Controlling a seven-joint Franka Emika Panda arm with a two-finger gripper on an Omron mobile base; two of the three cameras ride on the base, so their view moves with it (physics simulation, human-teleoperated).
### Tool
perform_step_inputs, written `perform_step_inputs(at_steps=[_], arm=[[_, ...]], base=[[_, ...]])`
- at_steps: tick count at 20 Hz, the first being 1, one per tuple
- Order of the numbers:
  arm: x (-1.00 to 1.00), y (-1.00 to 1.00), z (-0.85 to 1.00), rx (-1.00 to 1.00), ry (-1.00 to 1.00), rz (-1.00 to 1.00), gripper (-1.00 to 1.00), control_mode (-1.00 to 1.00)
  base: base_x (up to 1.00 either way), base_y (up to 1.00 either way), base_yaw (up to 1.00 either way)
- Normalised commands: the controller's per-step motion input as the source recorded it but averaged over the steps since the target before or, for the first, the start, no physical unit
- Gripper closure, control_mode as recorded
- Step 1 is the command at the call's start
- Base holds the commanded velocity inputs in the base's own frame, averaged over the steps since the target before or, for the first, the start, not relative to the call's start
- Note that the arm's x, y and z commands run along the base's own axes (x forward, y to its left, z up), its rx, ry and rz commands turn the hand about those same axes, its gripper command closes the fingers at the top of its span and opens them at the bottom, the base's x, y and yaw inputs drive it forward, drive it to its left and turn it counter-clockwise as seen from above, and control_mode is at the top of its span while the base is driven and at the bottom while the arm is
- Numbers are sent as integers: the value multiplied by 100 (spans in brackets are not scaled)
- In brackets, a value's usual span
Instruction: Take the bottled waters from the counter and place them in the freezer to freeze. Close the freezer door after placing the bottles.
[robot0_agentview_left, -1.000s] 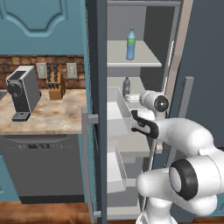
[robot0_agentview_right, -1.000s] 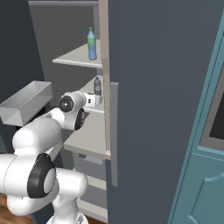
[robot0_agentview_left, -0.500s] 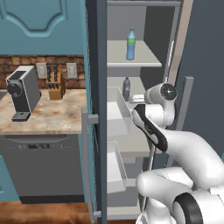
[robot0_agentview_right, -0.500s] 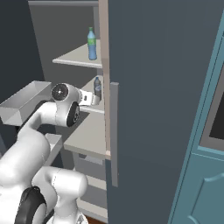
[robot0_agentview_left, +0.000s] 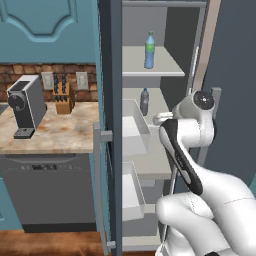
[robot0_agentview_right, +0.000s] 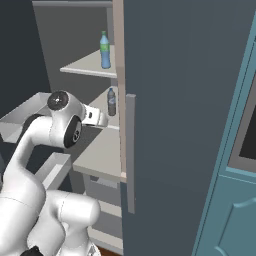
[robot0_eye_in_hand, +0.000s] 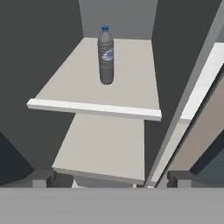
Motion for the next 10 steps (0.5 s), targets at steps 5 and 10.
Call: perform_step_inputs(at_steps=[5,10], arm=[[-63,0,3,0,0,0,-100,-100],[-67,0,27,0,0,0,-100,-100]], base=[[0,0,0],[0,0,0]])
